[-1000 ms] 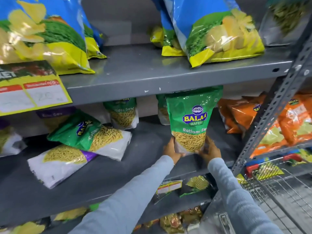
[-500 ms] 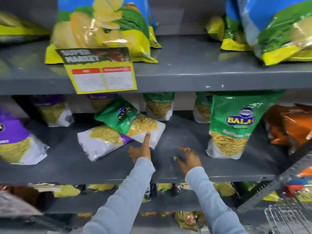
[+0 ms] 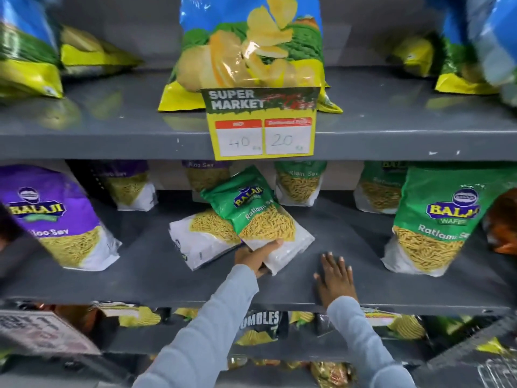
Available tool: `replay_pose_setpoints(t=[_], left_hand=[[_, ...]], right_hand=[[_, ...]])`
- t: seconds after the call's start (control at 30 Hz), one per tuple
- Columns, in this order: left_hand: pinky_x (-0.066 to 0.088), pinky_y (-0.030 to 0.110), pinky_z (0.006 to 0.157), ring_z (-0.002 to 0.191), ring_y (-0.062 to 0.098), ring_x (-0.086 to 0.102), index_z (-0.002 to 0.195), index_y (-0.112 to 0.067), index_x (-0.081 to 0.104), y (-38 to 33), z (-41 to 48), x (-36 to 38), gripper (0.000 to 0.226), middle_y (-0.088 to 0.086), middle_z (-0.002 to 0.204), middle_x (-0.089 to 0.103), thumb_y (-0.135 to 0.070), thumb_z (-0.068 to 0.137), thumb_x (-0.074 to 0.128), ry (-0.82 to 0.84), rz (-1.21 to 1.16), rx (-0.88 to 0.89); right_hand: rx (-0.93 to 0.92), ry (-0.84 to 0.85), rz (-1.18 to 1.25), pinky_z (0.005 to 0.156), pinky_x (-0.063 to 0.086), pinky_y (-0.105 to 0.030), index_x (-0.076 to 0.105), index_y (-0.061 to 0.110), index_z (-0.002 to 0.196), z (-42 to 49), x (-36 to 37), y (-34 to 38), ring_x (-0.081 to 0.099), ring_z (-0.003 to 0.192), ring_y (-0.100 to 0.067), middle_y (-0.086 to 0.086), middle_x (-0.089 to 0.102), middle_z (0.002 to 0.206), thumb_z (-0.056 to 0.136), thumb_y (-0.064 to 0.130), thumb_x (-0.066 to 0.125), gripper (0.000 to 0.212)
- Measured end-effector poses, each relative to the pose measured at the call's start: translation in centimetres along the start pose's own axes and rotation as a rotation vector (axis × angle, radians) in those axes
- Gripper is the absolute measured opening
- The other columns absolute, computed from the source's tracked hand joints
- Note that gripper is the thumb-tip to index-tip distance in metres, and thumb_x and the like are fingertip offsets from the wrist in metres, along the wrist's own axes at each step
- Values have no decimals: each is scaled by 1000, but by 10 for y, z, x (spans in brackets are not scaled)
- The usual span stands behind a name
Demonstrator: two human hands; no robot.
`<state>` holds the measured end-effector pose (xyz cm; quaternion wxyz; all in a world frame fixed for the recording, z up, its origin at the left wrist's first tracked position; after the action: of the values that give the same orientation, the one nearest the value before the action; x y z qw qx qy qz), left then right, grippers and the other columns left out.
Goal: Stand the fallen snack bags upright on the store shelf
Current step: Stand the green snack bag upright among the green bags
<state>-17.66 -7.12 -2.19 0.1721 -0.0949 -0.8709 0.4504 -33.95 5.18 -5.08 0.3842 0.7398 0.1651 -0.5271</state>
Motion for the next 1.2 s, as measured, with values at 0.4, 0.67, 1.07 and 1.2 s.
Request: replay_pose_setpoints(t=[0.4,0.67,1.07,1.2], left_hand=[[60,25,65,78,17,72,108,2,64,2,-60,-59,47,9,92,74,3,64,79,331,326,18],[55,38,91,102,29,68,113,6,60,17,-79,-73,57,23,117,67,3,60,82,414,399,13],[42,40,105,126,29,49,127,-2,43,-26,-44,-9,80,16,133,54,-15,60,86,375,586,301],[37,43,111,131,27,42,136,-5,34,-26,-20,27,88,15,142,45,-5,63,83,388,567,356]], right_hand=[[-87,258,859,84,56,-34,67,16,94,-87,-27,75,69,92,-18,-2,74,100,51,34,86,50],[-58,172,785,86,55,-48,64,24,84,-128,-21,69,69,92,-20,0,74,98,44,41,84,48],[-152,-9,999,102,45,-38,44,5,122,-62,-48,51,53,120,-26,-15,55,129,61,-8,77,71],[-97,-159,1079,108,36,-43,30,1,134,-29,-42,27,42,129,-29,-12,46,132,61,-18,71,87]])
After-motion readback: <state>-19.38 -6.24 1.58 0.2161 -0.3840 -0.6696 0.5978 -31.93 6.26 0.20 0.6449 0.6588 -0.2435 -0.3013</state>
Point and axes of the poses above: each hand's wrist, its own z-axis towards the middle knuckle, its own x-axis out of the palm, y = z × x, the point moved 9 cm from there along z, towards the middle knuckle
